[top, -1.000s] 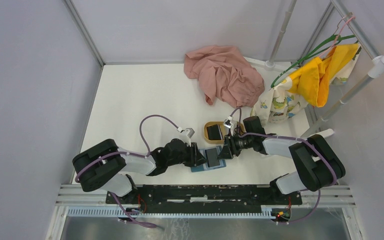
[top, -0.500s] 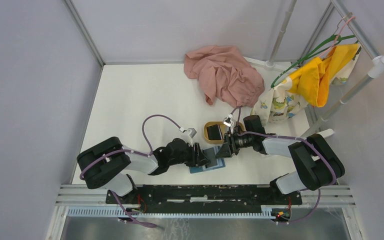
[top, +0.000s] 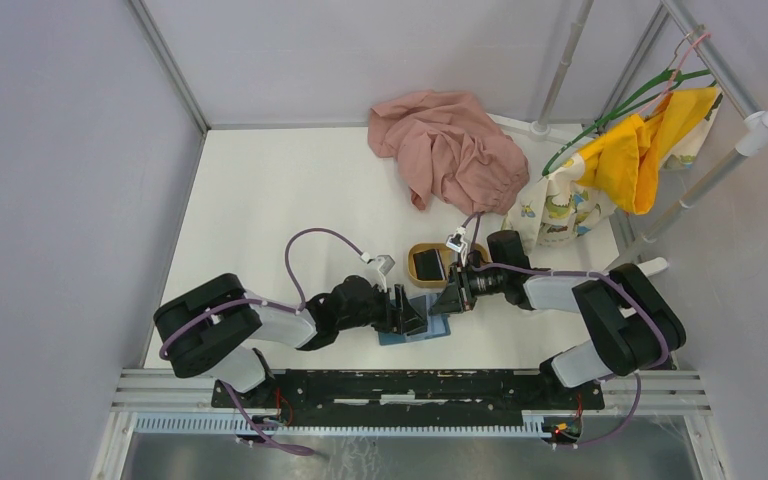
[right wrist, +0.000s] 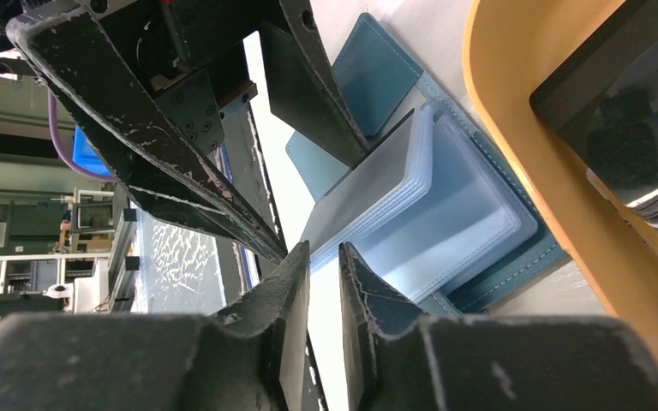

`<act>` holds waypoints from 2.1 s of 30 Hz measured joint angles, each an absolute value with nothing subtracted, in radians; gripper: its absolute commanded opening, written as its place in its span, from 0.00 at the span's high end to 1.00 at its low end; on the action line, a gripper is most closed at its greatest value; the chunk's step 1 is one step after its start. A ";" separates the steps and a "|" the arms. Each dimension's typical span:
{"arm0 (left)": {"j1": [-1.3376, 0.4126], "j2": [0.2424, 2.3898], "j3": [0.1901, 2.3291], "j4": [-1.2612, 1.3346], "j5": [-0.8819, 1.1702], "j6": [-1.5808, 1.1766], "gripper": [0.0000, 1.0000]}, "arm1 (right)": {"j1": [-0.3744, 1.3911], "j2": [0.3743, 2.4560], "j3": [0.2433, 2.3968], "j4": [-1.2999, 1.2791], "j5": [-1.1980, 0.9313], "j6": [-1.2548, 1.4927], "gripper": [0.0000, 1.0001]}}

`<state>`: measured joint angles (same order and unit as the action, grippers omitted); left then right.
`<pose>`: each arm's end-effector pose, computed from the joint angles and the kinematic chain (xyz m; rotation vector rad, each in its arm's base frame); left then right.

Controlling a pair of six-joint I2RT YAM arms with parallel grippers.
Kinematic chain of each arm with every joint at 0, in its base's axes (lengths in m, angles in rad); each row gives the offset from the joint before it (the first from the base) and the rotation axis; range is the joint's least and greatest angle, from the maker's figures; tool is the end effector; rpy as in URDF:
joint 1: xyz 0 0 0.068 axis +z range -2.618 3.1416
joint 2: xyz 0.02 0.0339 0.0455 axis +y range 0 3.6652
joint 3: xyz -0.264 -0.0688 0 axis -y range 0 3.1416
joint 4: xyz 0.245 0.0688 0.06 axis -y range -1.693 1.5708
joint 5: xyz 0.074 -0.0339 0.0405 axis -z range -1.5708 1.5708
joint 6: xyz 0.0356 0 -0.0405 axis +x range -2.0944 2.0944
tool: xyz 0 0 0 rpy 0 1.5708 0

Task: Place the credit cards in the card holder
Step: Insert the credit card into the card holder.

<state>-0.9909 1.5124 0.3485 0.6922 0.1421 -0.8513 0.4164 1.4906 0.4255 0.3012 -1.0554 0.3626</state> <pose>0.1349 -0.2152 0.1262 0.2600 2.2833 -1.2185 0.2034 0.1238 0.1281 -0.6334 2.2822 1.6118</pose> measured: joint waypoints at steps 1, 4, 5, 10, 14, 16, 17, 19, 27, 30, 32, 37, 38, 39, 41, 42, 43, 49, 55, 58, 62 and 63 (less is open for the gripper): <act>-0.991 1.512 0.348 0.693 0.142 -0.852 0.25 | 0.417 1.493 0.424 0.306 -1.056 0.364 0.80; -0.991 1.516 0.348 0.699 0.142 -0.852 0.25 | 0.419 1.498 0.422 0.321 -1.058 0.371 0.83; -0.991 1.518 0.348 0.702 0.142 -0.852 0.25 | 0.419 1.502 0.422 0.325 -1.058 0.373 0.84; -0.991 1.526 0.350 0.712 0.144 -0.852 0.25 | 0.422 1.520 0.422 0.348 -1.058 0.381 0.85; -0.991 1.533 0.358 0.711 0.145 -0.852 0.26 | 0.429 1.523 0.421 0.358 -1.060 0.389 0.85; -0.991 1.536 0.362 0.709 0.146 -0.852 0.26 | 0.432 1.523 0.421 0.363 -1.062 0.390 0.85; -0.991 1.537 0.363 0.708 0.146 -0.852 0.27 | 0.432 1.523 0.421 0.365 -1.062 0.390 0.86; -0.991 1.537 0.364 0.706 0.146 -0.852 0.28 | 0.433 1.524 0.421 0.367 -1.062 0.390 0.86; -0.991 1.537 0.366 0.695 0.150 -0.852 0.38 | 0.439 1.534 0.421 0.369 -1.061 0.379 0.84; -0.991 1.536 0.366 0.694 0.150 -0.852 0.39 | 0.439 1.534 0.422 0.358 -1.060 0.362 0.81; -0.991 1.536 0.366 0.694 0.150 -0.852 0.39 | 0.439 1.534 0.426 0.340 -1.060 0.342 0.79; -0.991 1.533 0.366 0.690 0.151 -0.852 0.39 | 0.442 1.533 0.460 0.261 -1.050 0.256 0.72; -0.991 1.532 0.366 0.690 0.152 -0.852 0.39 | 0.442 1.532 0.469 0.242 -1.047 0.231 0.71; -0.991 1.532 0.366 0.690 0.152 -0.852 0.39 | 0.443 1.531 0.482 0.214 -1.041 0.200 0.69; -0.991 1.530 0.365 0.691 0.152 -0.852 0.39 | 0.443 1.526 0.504 0.171 -1.033 0.146 0.67; -0.991 1.529 0.364 0.691 0.153 -0.852 0.39 | 0.443 1.520 0.518 0.143 -1.027 0.107 0.67; -0.990 1.528 0.361 0.694 0.157 -0.852 0.39 | 0.443 1.510 0.529 0.125 -1.019 0.076 0.66; -0.988 1.526 0.349 0.712 0.165 -0.852 0.39 | 0.436 1.413 0.548 0.070 -0.989 -0.070 0.64; -0.987 1.527 0.343 0.727 0.171 -0.853 0.39 | 0.437 1.389 0.544 0.082 -0.984 -0.097 0.65; -0.984 1.527 0.340 0.739 0.181 -0.853 0.39 | 0.439 1.389 0.539 0.085 -0.963 -0.102 0.64; -0.983 1.527 0.337 0.751 0.189 -0.854 0.39 | 0.449 1.390 0.539 0.085 -0.926 -0.110 0.64; -0.982 1.527 0.337 0.755 0.191 -0.854 0.39 | 0.452 1.390 0.539 0.085 -0.918 -0.112 0.64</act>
